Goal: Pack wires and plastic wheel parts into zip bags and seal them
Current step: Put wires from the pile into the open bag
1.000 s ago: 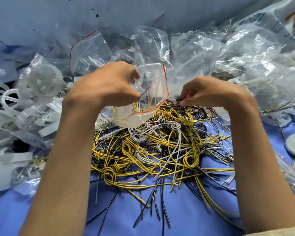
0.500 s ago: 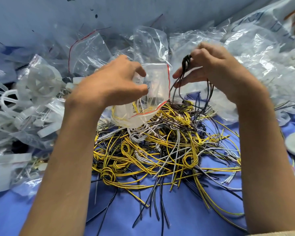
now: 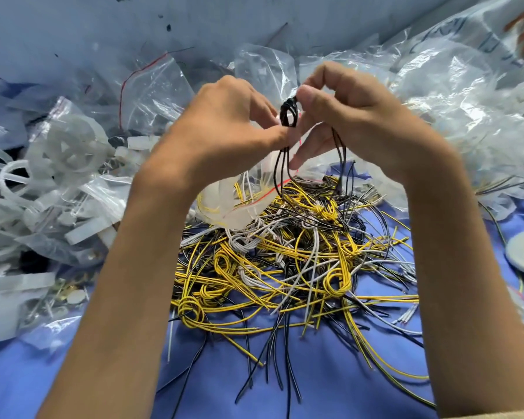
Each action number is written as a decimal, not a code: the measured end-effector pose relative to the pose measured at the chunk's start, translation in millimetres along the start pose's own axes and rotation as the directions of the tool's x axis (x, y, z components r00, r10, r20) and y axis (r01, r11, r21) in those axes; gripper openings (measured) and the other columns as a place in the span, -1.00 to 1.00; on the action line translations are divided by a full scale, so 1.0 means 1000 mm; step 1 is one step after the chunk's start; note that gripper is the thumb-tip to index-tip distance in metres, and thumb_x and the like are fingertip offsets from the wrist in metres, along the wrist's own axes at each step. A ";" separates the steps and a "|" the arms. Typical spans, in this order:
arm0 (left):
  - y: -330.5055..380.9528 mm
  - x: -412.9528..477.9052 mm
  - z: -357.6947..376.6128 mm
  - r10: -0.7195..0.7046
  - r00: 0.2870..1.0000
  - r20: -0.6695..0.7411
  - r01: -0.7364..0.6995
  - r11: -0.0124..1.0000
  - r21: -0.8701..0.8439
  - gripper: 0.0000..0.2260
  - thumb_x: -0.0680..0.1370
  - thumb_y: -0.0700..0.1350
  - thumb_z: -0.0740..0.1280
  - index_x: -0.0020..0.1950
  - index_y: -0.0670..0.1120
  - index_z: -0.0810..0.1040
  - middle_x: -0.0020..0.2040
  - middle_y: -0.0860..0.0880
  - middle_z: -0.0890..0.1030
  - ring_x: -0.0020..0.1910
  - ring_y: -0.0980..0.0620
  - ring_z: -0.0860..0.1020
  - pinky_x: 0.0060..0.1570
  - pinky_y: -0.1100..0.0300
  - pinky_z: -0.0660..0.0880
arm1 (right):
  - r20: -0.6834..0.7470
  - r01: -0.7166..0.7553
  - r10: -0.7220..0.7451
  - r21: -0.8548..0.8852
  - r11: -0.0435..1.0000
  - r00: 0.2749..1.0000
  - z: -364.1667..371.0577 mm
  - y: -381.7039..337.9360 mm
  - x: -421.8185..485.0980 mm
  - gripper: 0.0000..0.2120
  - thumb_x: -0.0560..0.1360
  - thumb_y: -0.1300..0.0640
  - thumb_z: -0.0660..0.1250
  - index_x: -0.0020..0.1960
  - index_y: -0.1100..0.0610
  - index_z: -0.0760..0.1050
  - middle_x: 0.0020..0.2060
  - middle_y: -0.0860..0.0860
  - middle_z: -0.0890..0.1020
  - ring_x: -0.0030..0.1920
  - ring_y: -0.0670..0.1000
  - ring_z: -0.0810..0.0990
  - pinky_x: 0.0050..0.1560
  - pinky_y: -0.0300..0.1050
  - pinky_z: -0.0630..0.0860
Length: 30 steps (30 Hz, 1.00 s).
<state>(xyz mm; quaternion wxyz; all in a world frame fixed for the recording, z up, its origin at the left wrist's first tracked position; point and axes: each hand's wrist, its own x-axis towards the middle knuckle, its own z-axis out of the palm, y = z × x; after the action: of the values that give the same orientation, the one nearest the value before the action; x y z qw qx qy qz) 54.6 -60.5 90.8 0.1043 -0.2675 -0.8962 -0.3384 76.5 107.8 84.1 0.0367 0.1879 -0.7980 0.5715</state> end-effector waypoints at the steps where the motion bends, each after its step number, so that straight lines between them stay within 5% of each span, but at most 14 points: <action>1: -0.001 0.000 0.000 -0.003 1.000 0.013 0.003 1.000 -0.001 -0.84 0.43 0.09 0.43 -0.14 0.03 0.70 -0.16 0.21 0.58 -0.18 0.34 0.51 -0.12 0.44 0.40 | -0.003 0.004 -0.004 0.008 1.000 1.000 0.000 0.000 0.000 -0.85 0.64 0.17 0.10 -0.12 0.09 0.27 -0.35 0.04 0.67 -0.35 0.09 0.69 -0.25 -0.04 0.60; 5: 0.001 0.000 0.002 0.007 1.000 0.005 -0.007 0.997 0.072 -0.86 0.46 -0.01 0.40 -0.13 -0.05 0.70 -0.03 0.01 0.66 -0.09 0.13 0.52 -0.08 0.24 0.42 | -0.012 0.003 -0.004 -0.031 1.000 1.000 0.000 0.003 0.004 -0.83 0.64 0.18 0.09 -0.13 0.09 0.26 -0.33 0.12 0.69 -0.36 0.16 0.67 -0.22 0.09 0.58; 8: 0.005 0.000 0.004 -0.013 1.000 0.022 0.010 0.989 0.145 -0.89 0.47 -0.01 0.39 -0.12 0.01 0.70 0.03 0.06 0.64 -0.06 0.08 0.49 -0.14 0.29 0.30 | -0.087 -0.043 0.030 -0.155 0.987 0.996 -0.004 0.008 0.006 -0.81 0.63 0.20 0.14 -0.17 0.10 0.30 -0.44 0.10 0.65 -0.41 0.21 0.64 -0.29 0.18 0.55; 14: 0.007 -0.004 0.005 -0.011 0.996 0.085 -0.007 0.978 0.206 -0.91 0.48 0.05 0.40 -0.18 0.10 0.66 -0.02 0.04 0.42 0.03 0.10 0.35 -0.04 0.26 0.21 | -0.200 -0.103 0.033 -0.350 0.931 0.979 -0.008 0.017 0.007 -0.82 0.57 0.18 0.26 -0.21 0.17 0.41 -0.49 0.07 0.63 -0.55 0.06 0.60 -0.55 -0.22 0.46; 20: 0.010 -0.005 0.003 -0.076 0.997 0.007 0.076 0.995 0.062 -0.82 0.41 0.08 0.43 -0.36 0.06 0.62 -0.13 0.00 0.55 -0.19 0.19 0.45 -0.35 0.36 0.28 | -0.176 -0.027 0.001 -0.146 0.989 0.984 -0.004 0.009 0.008 -0.81 0.60 0.22 0.20 -0.19 0.13 0.31 -0.51 0.03 0.62 -0.45 0.13 0.63 -0.32 0.11 0.59; 24: 0.009 -0.004 0.004 -0.053 0.999 0.000 0.053 0.999 0.006 -0.71 0.42 0.13 0.37 -0.19 -0.10 0.68 -0.16 -0.19 0.52 -0.26 0.03 0.38 -0.28 0.18 0.39 | -0.076 -0.004 0.004 0.009 1.000 0.997 0.004 -0.002 0.004 -0.82 0.62 0.20 0.15 -0.16 0.12 0.30 -0.47 -0.07 0.58 -0.40 -0.07 0.64 -0.16 -0.04 0.64; 27: 0.006 -0.003 0.002 -0.080 0.997 0.007 0.080 0.997 -0.010 -0.70 0.40 0.18 0.38 -0.24 -0.04 0.68 -0.25 -0.12 0.58 -0.31 0.00 0.46 -0.31 0.10 0.43 | -0.025 0.005 -0.004 0.036 0.999 1.000 0.010 -0.009 0.001 -0.84 0.62 0.21 0.13 -0.14 0.13 0.29 -0.44 -0.01 0.50 -0.34 0.14 0.66 -0.10 0.23 0.60; 30: 0.002 -0.003 -0.001 -0.111 0.992 -0.055 0.110 0.993 -0.033 -0.74 0.34 0.22 0.44 -0.31 0.04 0.61 -0.47 0.11 0.52 -0.49 0.25 0.42 -0.49 0.30 0.29 | -0.005 0.008 -0.008 0.004 1.000 1.000 0.013 -0.011 0.000 -0.84 0.63 0.21 0.12 -0.13 0.13 0.27 -0.41 0.09 0.52 -0.32 0.25 0.62 -0.16 0.27 0.59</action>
<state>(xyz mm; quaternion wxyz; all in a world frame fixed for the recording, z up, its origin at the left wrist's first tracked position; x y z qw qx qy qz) 58.1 -61.2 91.7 0.1067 -0.2093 -0.9011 -0.3643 81.9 93.0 89.7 0.0406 0.1899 -0.7960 0.5733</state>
